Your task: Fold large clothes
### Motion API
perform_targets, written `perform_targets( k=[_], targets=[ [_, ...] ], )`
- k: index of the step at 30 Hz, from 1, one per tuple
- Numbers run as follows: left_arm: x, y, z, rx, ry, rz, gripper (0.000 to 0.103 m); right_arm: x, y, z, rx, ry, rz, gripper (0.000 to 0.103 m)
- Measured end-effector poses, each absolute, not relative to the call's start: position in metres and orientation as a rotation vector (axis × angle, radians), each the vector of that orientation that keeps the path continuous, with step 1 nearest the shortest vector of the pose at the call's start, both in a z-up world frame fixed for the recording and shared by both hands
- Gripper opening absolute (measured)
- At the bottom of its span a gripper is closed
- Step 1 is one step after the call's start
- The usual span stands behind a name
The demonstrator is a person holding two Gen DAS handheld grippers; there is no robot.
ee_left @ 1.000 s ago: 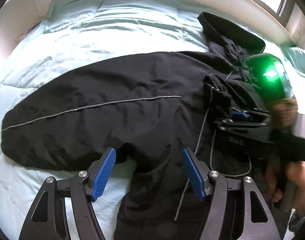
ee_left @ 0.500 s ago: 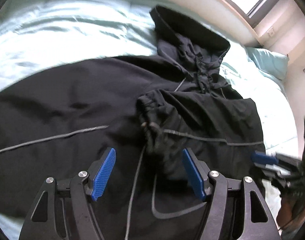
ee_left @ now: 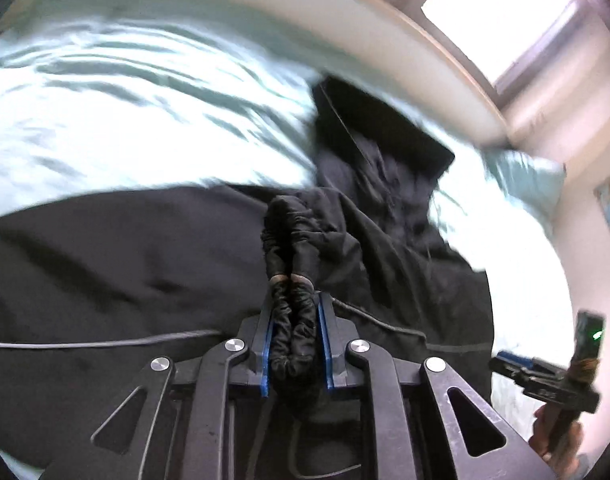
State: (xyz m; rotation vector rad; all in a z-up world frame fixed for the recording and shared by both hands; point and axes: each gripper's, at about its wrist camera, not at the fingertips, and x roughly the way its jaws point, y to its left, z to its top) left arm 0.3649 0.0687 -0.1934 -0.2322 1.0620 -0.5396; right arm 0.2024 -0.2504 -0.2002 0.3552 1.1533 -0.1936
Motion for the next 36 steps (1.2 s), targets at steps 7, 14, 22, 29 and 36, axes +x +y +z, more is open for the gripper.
perform_targets(
  k=[7, 14, 22, 29, 36],
  targets=[
    [0.376, 0.107, -0.254, -0.131, 1.233, -0.397, 0.021, 0.234, -0.26, -0.244, 0.297, 1.218, -0.279, 0.057],
    [0.37, 0.1, -0.255, -0.068, 1.215, -0.389, 0.033, 0.258, -0.279, -0.288, 0.336, 1.33, -0.332, 0.057],
    [0.336, 0.101, -0.18, -0.011, 1.055, -0.412, 0.035, 0.237, -0.244, -0.227, 0.231, 1.241, -0.27, 0.057],
    [0.314, 0.027, -0.218, 0.036, 1.175, -0.552, 0.045, 0.227, -0.183, -0.242, 0.194, 1.288, -0.149, 0.058],
    [0.316, 0.015, -0.274, 0.031, 1.24, -0.468, 0.045, 0.227, -0.172, -0.278, 0.184, 1.371, -0.175, 0.059]
  ],
)
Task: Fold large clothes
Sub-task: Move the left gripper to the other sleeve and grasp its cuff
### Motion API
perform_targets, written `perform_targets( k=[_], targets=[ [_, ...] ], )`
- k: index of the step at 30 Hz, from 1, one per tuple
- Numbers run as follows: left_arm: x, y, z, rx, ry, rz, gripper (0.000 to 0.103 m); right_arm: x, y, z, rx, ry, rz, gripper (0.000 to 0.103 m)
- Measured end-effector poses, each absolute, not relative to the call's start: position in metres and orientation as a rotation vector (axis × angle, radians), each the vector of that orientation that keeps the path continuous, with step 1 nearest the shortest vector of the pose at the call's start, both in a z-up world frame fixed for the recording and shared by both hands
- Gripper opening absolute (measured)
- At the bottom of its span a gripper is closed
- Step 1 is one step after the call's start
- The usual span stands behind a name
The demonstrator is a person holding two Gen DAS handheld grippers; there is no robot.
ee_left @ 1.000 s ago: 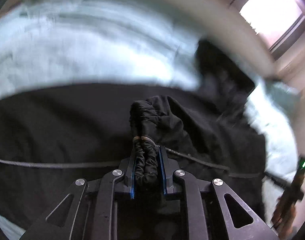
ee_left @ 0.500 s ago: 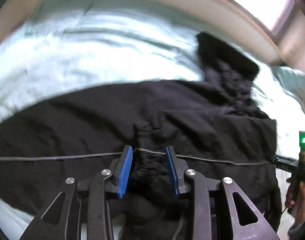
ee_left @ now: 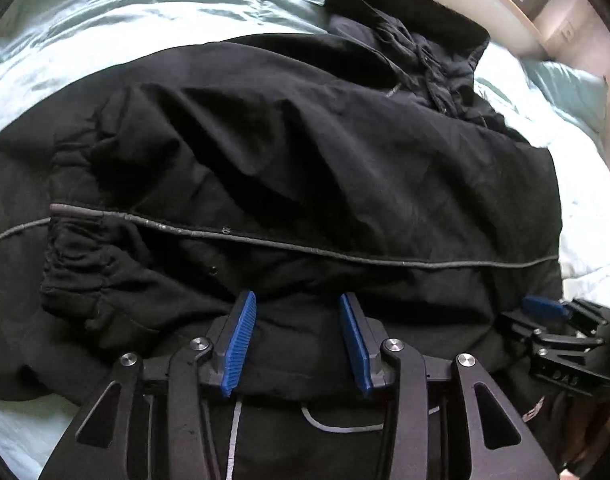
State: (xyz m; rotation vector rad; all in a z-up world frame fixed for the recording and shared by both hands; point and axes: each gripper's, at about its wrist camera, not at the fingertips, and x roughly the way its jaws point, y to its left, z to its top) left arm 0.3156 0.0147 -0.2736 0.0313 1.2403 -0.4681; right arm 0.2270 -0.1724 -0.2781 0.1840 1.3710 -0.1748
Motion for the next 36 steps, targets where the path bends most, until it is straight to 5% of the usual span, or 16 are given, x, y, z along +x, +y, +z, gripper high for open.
perform_targets(
  k=[9, 25, 36],
  targets=[
    [0.28, 0.078, -0.216, -0.063, 1.15, -0.408, 0.045, 0.216, -0.172, -0.23, 0.278, 1.334, -0.134, 0.06],
    [0.161, 0.389, -0.109, -0.411, 1.002, 0.03, 0.045, 0.088, -0.039, -0.126, 0.203, 1.178, 0.04, 0.06],
    [0.252, 0.519, -0.167, -0.618, 1.092, 0.031, 0.045, 0.081, 0.019, -0.124, 0.316, 1.157, -0.079, 0.06]
  ],
)
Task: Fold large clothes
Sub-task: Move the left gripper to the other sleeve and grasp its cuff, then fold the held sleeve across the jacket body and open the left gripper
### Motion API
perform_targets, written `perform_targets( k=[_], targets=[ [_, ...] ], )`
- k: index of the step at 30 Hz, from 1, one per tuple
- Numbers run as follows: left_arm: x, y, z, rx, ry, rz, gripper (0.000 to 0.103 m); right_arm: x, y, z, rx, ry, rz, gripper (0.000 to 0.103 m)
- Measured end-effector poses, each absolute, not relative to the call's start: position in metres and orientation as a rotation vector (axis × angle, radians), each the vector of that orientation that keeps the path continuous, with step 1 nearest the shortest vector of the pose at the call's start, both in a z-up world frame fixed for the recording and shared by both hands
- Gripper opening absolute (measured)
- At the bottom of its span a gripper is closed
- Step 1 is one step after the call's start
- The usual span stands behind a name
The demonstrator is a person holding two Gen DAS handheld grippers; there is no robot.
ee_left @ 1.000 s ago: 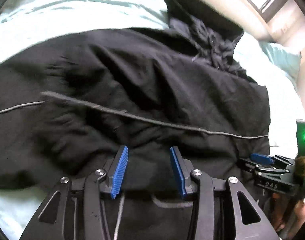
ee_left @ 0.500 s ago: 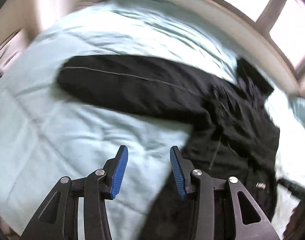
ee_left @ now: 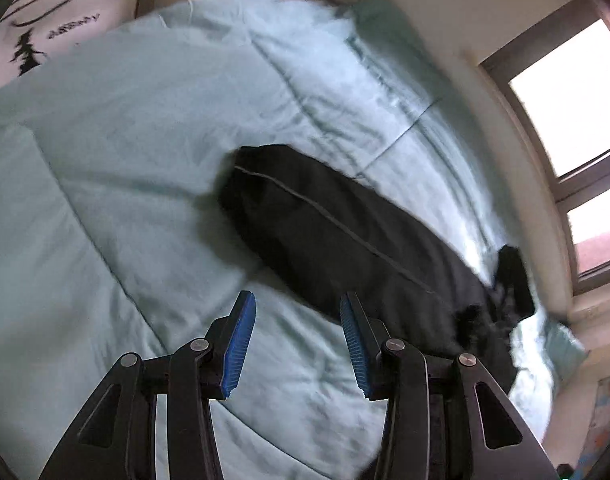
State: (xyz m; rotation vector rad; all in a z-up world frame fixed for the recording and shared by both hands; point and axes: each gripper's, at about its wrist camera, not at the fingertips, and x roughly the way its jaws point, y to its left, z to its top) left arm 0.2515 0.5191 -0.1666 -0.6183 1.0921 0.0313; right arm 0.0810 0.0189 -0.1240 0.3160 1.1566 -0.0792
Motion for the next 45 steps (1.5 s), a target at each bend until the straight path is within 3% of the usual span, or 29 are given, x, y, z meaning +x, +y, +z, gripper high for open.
perform_targets(
  k=[14, 18, 25, 26, 27, 32, 39, 45],
  targets=[
    [0.32, 0.57, -0.266, -0.87, 1.115, 0.075, 0.046, 0.102, 0.035, -0.151, 0.278, 1.254, -0.207, 0.06],
    [0.33, 0.57, -0.285, -0.872, 1.136, 0.06, 0.058, 0.119, 0.041, -0.159, 0.275, 1.271, -0.213, 0.06],
    [0.339, 0.577, -0.303, -0.981, 1.102, 0.041, 0.062, 0.145, 0.064, -0.169, 0.216, 1.304, -0.181, 0.06],
    [0.339, 0.576, -0.301, -0.973, 1.082, 0.03, 0.061, 0.147, 0.067, -0.17, 0.209, 1.307, -0.174, 0.06],
    [0.34, 0.574, -0.298, -0.965, 1.065, 0.017, 0.047, 0.15, 0.068, -0.171, 0.201, 1.311, -0.17, 0.06],
    [0.343, 0.562, -0.277, -0.881, 1.002, -0.018, 0.023, 0.156, 0.069, -0.175, 0.198, 1.323, -0.153, 0.06],
    [0.333, 0.525, -0.208, -0.725, 0.885, -0.1, 0.018, 0.162, 0.06, -0.176, 0.206, 1.313, -0.126, 0.06],
    [0.325, 0.446, -0.143, -0.533, 0.816, -0.206, 0.017, 0.161, 0.043, -0.176, 0.239, 1.294, -0.082, 0.06]
  ],
)
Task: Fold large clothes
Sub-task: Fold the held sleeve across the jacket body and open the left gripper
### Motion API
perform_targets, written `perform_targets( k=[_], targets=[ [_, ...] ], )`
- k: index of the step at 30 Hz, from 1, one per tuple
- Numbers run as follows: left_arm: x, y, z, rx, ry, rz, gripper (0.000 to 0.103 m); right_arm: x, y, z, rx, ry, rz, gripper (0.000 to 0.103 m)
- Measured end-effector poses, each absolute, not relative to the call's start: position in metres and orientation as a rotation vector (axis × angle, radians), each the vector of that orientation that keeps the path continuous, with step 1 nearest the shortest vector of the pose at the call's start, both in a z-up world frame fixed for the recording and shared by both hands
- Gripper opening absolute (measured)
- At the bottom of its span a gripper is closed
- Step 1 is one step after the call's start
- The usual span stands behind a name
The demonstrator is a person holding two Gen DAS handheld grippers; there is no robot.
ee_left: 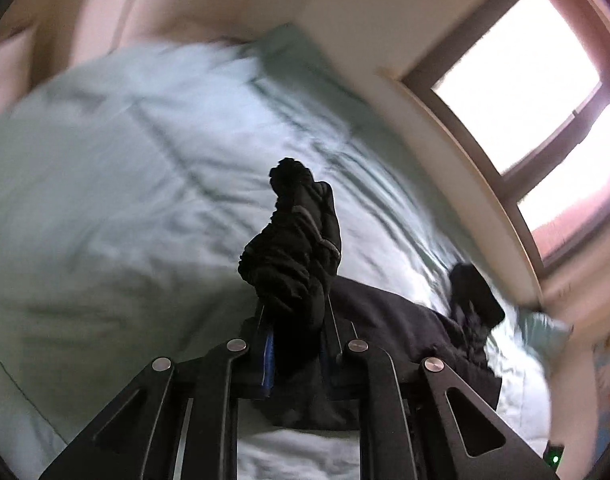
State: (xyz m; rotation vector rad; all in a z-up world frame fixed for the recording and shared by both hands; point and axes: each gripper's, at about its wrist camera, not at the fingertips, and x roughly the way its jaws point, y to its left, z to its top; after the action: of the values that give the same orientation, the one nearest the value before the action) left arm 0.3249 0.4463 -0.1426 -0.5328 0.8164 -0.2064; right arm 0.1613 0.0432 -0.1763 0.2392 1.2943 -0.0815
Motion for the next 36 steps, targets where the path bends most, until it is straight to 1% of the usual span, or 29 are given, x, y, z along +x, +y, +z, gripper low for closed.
perform_targets(
  k=[5, 9, 19, 23, 25, 28, 30, 32, 36],
  targets=[
    [0.322, 0.358, -0.114, -0.409, 0.795, -0.311, 0.016, 0.156, 0.013, -0.176, 0.264, 1.284, -0.08, 0.06],
    [0.319, 0.276, -0.106, -0.288, 0.812, -0.412, 0.016, 0.151, -0.017, -0.176, 0.286, 1.278, -0.095, 0.06],
    [0.301, 0.065, -0.125, -0.116, 0.898, -0.711, 0.016, 0.148, -0.106, -0.188, 0.367, 1.26, -0.141, 0.06],
    [0.289, -0.005, -0.134, -0.076, 0.926, -0.822, 0.016, 0.143, -0.145, -0.196, 0.407, 1.254, -0.175, 0.06],
    [0.287, -0.04, -0.149, -0.053, 0.973, -0.877, 0.016, 0.142, -0.161, -0.199, 0.425, 1.251, -0.192, 0.06],
    [0.285, -0.089, -0.195, 0.011, 1.092, -0.907, 0.017, 0.142, -0.185, -0.204, 0.432, 1.253, -0.211, 0.06],
    [0.282, -0.107, -0.23, 0.034, 1.178, -0.883, 0.016, 0.144, -0.198, -0.207, 0.416, 1.253, -0.226, 0.06],
    [0.276, -0.111, -0.253, 0.03, 1.206, -0.858, 0.017, 0.147, -0.21, -0.209, 0.397, 1.25, -0.234, 0.06],
    [0.271, -0.114, -0.26, 0.041, 1.214, -0.849, 0.018, 0.156, -0.227, -0.21, 0.369, 1.242, -0.24, 0.06]
  ],
)
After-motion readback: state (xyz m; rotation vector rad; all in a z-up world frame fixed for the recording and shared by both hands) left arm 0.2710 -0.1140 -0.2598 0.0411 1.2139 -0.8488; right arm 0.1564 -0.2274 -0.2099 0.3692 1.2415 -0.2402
